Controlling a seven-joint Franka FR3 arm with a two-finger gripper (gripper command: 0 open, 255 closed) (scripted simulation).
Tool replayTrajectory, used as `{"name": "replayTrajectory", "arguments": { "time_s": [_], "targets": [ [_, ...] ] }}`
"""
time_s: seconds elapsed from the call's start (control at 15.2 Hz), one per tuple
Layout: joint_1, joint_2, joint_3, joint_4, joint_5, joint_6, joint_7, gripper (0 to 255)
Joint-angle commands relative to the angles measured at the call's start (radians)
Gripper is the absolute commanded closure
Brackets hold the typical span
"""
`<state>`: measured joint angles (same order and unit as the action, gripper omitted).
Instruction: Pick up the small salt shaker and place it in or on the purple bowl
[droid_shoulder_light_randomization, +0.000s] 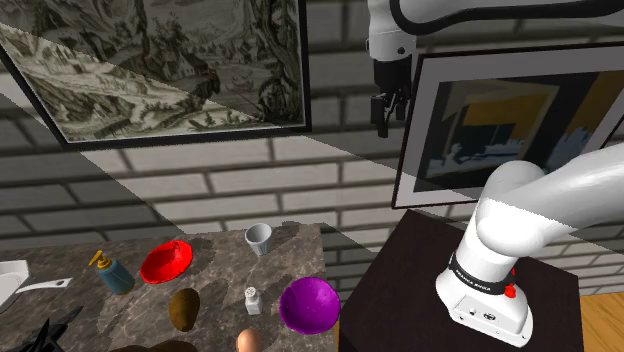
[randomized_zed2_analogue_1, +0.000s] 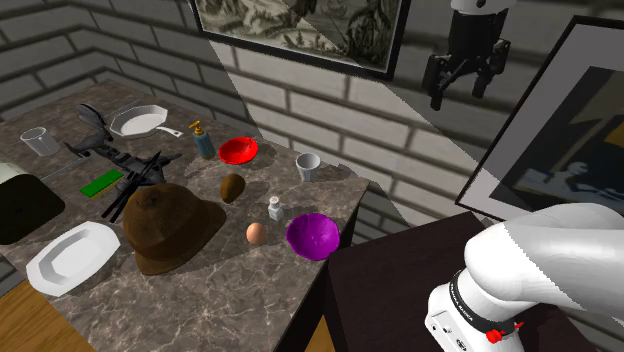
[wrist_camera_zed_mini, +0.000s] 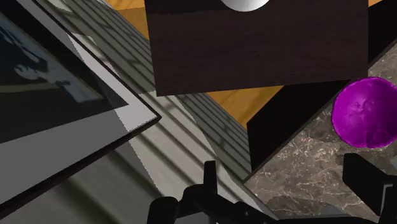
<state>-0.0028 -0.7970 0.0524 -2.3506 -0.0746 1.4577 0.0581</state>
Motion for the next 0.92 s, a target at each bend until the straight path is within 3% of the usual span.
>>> {"name": "replayTrajectory", "arguments": {
  "time_s": [0.0,0.86],
  "targets": [
    [0.0,0.0,0.0,0.0,0.0,0.0,0.0,0],
    [0.068,0.207,0.169,-0.165,0.141,0.394,0.196,0]
  ]
}}
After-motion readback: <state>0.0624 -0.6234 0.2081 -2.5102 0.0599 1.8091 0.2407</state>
